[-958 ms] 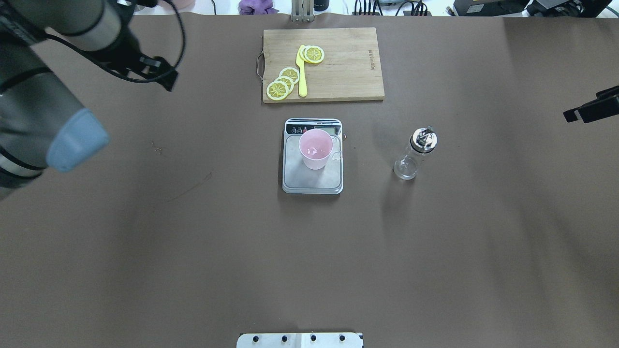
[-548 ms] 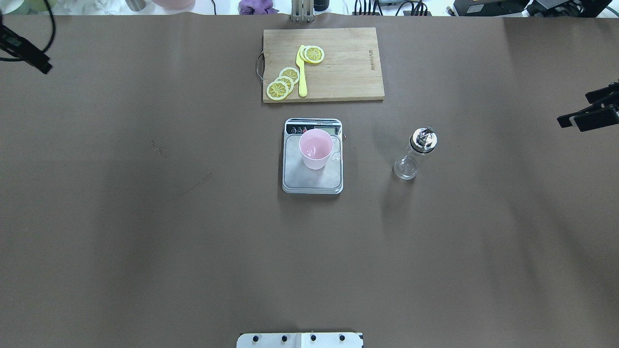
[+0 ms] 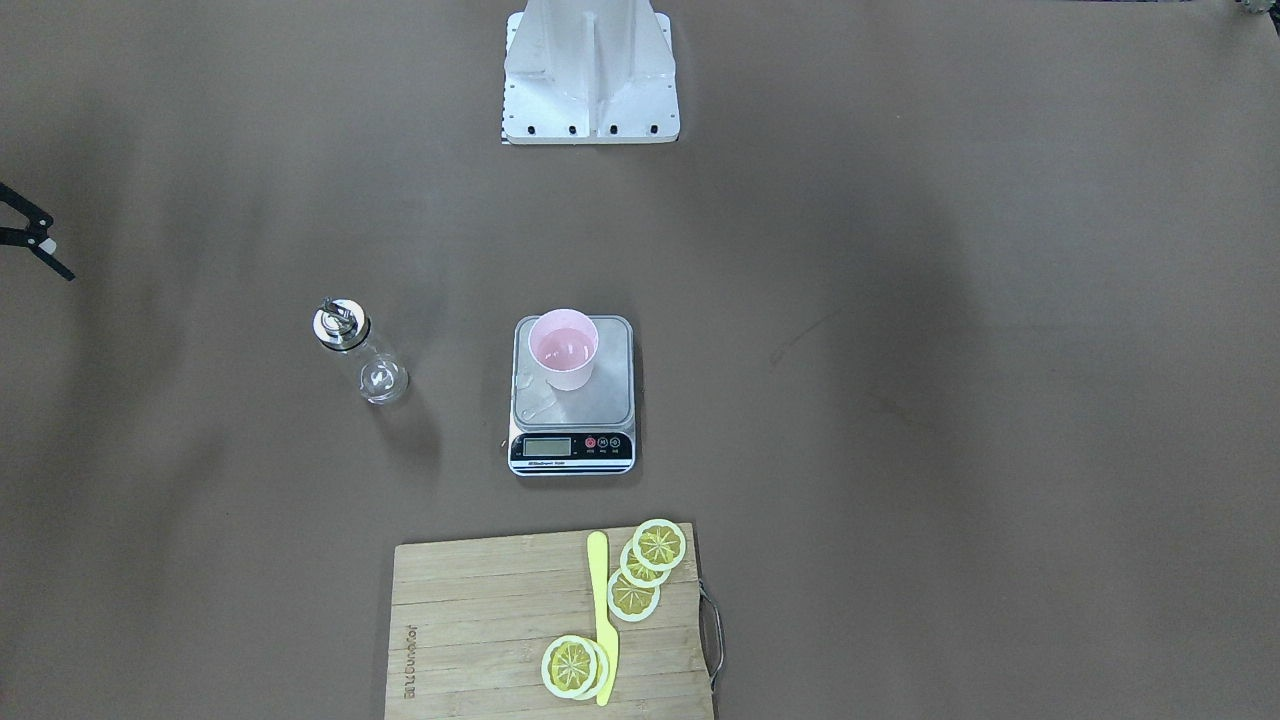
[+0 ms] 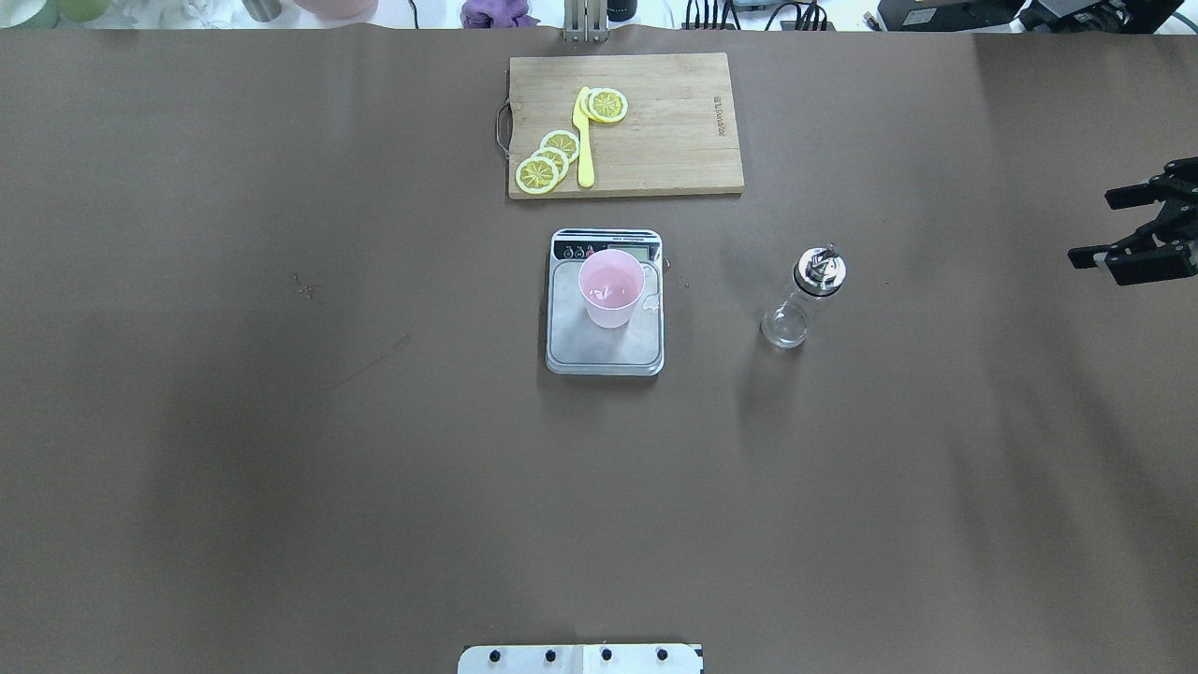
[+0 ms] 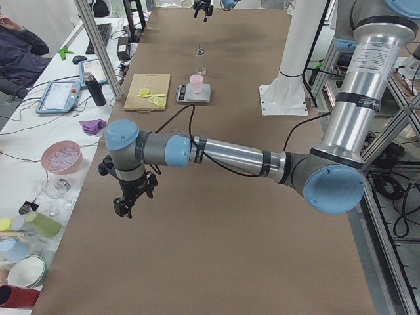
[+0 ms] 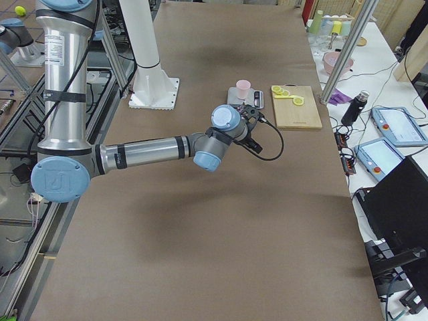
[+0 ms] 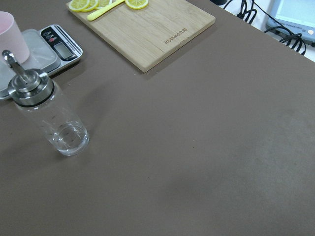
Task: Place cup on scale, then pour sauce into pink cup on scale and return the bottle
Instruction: 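Withdraw the left arm away while the right arm moves in, then approach the glass sauce bottle with the right gripper and grasp its neck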
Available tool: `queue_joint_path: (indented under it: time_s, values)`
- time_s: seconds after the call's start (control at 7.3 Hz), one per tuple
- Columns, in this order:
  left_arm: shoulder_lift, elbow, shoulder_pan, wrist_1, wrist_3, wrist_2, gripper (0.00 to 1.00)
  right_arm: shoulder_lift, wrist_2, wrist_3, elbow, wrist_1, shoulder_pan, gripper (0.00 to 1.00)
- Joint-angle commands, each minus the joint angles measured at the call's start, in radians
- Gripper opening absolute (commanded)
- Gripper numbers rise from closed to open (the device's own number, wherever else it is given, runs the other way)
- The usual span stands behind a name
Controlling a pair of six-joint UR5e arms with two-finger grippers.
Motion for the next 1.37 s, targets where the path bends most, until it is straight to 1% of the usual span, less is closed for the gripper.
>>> queue_joint_path:
  time_s: [0.0, 0.27, 0.41, 0.55, 0.82, 0.96, 1.23]
  values:
    - [0.062, 0.046, -0.064, -0.015, 0.007, -0.073, 0.98, 0.018, 0.003, 0.004, -0.089, 0.189, -0.067, 0.99]
    - [0.067, 0.043, -0.064, -0.014, 0.004, -0.073, 0.98, 0.028, -0.006, 0.007, -0.152, 0.307, -0.159, 0.99]
    - [0.07, 0.037, -0.064, -0.014, 0.004, -0.073, 0.98, 0.07, -0.012, 0.024, -0.177, 0.328, -0.199, 0.99]
    - [0.07, 0.034, -0.064, -0.014, 0.004, -0.073, 0.98, 0.122, -0.056, 0.042, -0.204, 0.328, -0.257, 0.99]
    - [0.105, -0.02, -0.064, -0.009, -0.017, -0.073, 0.98, 0.161, -0.223, 0.073, -0.211, 0.33, -0.377, 0.99]
    - [0.119, -0.037, -0.064, -0.009, -0.036, -0.073, 0.98, 0.178, -0.283, 0.079, -0.212, 0.33, -0.424, 0.99]
    - [0.137, -0.045, -0.064, -0.014, -0.038, -0.074, 0.98, 0.222, -0.329, 0.079, -0.252, 0.33, -0.462, 0.99]
